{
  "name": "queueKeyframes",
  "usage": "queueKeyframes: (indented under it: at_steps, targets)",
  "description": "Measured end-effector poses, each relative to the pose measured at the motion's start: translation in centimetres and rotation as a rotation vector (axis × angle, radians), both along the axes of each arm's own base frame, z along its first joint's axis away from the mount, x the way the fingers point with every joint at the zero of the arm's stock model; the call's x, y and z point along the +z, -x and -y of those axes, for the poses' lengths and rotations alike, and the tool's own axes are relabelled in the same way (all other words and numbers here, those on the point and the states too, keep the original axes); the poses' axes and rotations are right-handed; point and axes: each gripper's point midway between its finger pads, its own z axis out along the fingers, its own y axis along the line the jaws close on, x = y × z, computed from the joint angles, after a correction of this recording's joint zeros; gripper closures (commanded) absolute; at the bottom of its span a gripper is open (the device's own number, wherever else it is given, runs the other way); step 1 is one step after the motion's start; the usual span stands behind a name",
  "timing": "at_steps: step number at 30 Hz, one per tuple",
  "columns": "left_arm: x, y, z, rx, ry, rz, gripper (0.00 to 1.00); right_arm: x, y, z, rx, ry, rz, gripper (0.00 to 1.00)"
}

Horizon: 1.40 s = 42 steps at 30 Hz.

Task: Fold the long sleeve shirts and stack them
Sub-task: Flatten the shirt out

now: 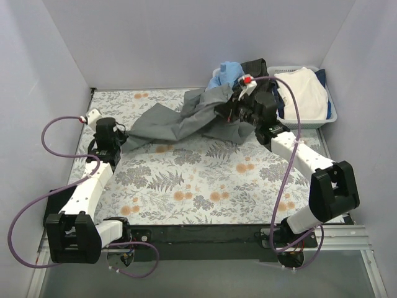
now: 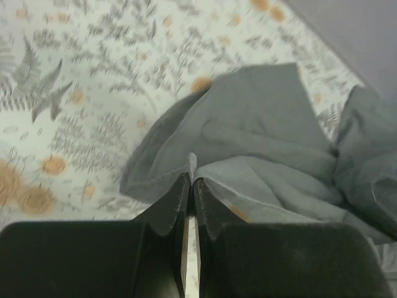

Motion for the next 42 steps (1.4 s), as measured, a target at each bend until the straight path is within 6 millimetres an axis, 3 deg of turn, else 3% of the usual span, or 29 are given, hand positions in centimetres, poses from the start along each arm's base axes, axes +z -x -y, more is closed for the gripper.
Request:
queueKeyframes:
  at_steps: [2, 4, 6, 10, 12, 14, 17, 18, 22, 23, 24, 25, 29, 36, 39, 42]
  targets:
    - [-3.6, 1.9, 0.1, 0.007, 0.022, -0.088, 0.99, -5.2, 2.1, 0.4, 0.033, 0.065, -0.128, 0.99]
    - [-4.7, 3.3, 0.2, 0.015, 0.042, -0.118, 0.99, -8.1, 4.4, 1.3, 0.050, 0.116, -0.205, 0.99]
    - [-3.9, 4.5, 0.3, 0.027, 0.071, -0.093, 0.99, -9.5, 6.8, 2.5, 0.058, 0.159, -0.249, 0.99]
    - [-2.6, 6.0, 0.4, 0.054, 0.125, -0.054, 0.95, -9.7, 10.6, 4.7, 0.058, 0.225, -0.292, 0.99]
    - [-3.1, 6.8, 0.5, 0.074, 0.154, -0.077, 0.83, -10.2, 12.1, 5.7, 0.049, 0.265, -0.332, 0.99]
    - [-4.3, 7.8, 0.6, 0.097, 0.186, -0.129, 0.81, -11.7, 13.3, 6.9, 0.026, 0.319, -0.398, 0.99]
    - [-6.5, 9.6, 1.1, 0.128, 0.249, -0.228, 0.56, -15.1, 15.7, 8.8, -0.001, 0.418, -0.570, 0.99]
    - [-7.1, 10.2, 1.3, 0.132, 0.264, -0.256, 0.43, -16.0, 16.4, 9.2, -0.002, 0.442, -0.615, 0.99]
    - [-9.2, 12.5, 1.9, 0.172, 0.327, -0.362, 0.23, -21.1, 21.7, 11.5, 0.018, 0.563, -0.898, 0.99]
    - [-9.5, 13.1, 1.9, 0.184, 0.336, -0.382, 0.20, -22.4, 23.4, 12.3, 0.020, 0.593, -0.978, 0.93]
    - [-9.6, 13.5, 2.0, 0.193, 0.343, -0.393, 0.18, -22.6, 23.7, 12.4, 0.020, 0.599, -0.993, 0.71]
    - [-9.6, 14.2, 2.0, 0.213, 0.360, -0.400, 0.18, -24.5, 28.8, 14.3, 0.013, 0.661, -1.210, 0.65]
    - [-8.0, 13.4, 1.8, 0.216, 0.356, -0.376, 0.18, -23.3, 29.8, 15.0, -0.034, 0.681, -1.286, 0.43]
    - [-2.5, 8.0, 1.3, 0.131, 0.267, -0.224, 0.21, -17.9, 26.5, 15.0, -0.162, 0.609, -1.108, 0.39]
    - [-1.8, 5.4, 2.9, 0.003, 0.259, -0.186, 0.25, -15.2, 24.5, 14.9, -0.203, 0.579, -1.008, 0.40]
    - [-2.9, 2.0, 5.3, -0.150, 0.280, -0.222, 0.27, -13.7, 21.9, 13.9, -0.197, 0.565, -0.936, 0.41]
